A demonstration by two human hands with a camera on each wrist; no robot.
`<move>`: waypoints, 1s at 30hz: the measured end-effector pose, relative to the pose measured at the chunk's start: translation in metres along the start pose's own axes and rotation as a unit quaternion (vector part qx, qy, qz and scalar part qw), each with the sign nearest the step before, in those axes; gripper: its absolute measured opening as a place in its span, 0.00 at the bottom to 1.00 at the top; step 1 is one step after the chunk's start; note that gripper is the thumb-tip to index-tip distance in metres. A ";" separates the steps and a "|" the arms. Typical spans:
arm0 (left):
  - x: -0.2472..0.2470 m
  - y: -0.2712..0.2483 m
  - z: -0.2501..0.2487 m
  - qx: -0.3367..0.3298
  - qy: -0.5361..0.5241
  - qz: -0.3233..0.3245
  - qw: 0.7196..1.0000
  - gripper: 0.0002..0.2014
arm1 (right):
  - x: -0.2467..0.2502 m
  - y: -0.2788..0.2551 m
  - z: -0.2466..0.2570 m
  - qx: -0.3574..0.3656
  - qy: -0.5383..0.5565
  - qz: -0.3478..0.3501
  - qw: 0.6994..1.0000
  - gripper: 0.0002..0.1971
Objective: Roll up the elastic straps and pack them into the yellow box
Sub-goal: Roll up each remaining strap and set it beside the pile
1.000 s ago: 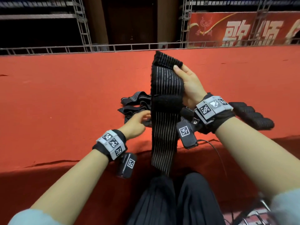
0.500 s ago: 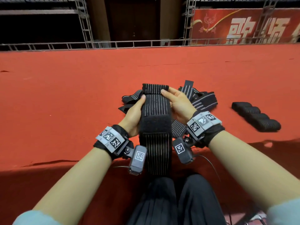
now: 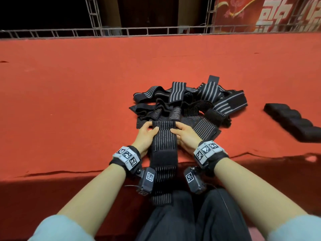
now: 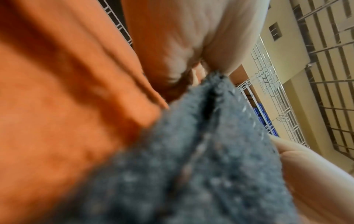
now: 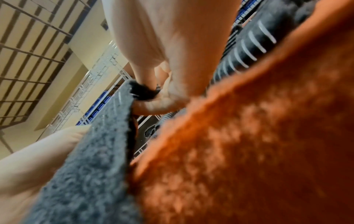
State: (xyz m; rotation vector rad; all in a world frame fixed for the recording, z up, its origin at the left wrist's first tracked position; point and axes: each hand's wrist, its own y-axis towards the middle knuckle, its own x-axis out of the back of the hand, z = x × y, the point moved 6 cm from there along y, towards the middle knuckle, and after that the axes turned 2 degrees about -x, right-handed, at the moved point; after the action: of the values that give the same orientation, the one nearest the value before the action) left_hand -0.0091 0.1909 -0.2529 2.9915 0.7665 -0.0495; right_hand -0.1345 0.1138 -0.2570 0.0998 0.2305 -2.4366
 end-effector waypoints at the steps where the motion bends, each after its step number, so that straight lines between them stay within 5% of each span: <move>1: -0.001 0.001 0.003 -0.002 0.000 0.007 1.000 0.06 | 0.002 0.000 -0.003 -0.010 0.011 -0.001 1.000 0.13; 7: 0.001 0.004 0.014 -0.021 -0.001 0.005 1.000 0.15 | 0.004 -0.001 -0.012 -0.031 0.084 0.009 0.996 0.20; 11: 0.002 0.003 0.014 -0.014 -0.014 -0.006 1.000 0.17 | 0.002 -0.002 -0.011 -0.030 0.145 -0.006 0.989 0.13; 15: 0.001 0.002 0.015 0.009 -0.097 0.009 0.995 0.12 | 0.001 -0.001 -0.012 -0.001 0.082 -0.014 0.997 0.07; 19: 0.000 0.002 0.019 -0.009 -0.064 0.023 0.998 0.07 | 0.002 -0.001 -0.015 0.014 0.076 -0.007 0.997 0.13; 24: 0.001 0.002 0.023 0.005 -0.115 0.031 0.993 0.16 | 0.001 -0.002 -0.017 0.013 0.120 0.012 0.993 0.16; 30: -0.004 0.001 0.020 -0.012 -0.025 0.054 0.998 0.09 | 0.003 -0.001 -0.017 0.036 0.094 0.006 0.995 0.13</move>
State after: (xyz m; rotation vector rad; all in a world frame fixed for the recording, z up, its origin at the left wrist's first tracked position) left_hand -0.0127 0.1871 -0.2725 2.9895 0.5963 -0.1095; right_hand -0.1373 0.1162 -0.2735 0.3622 0.2242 -2.4239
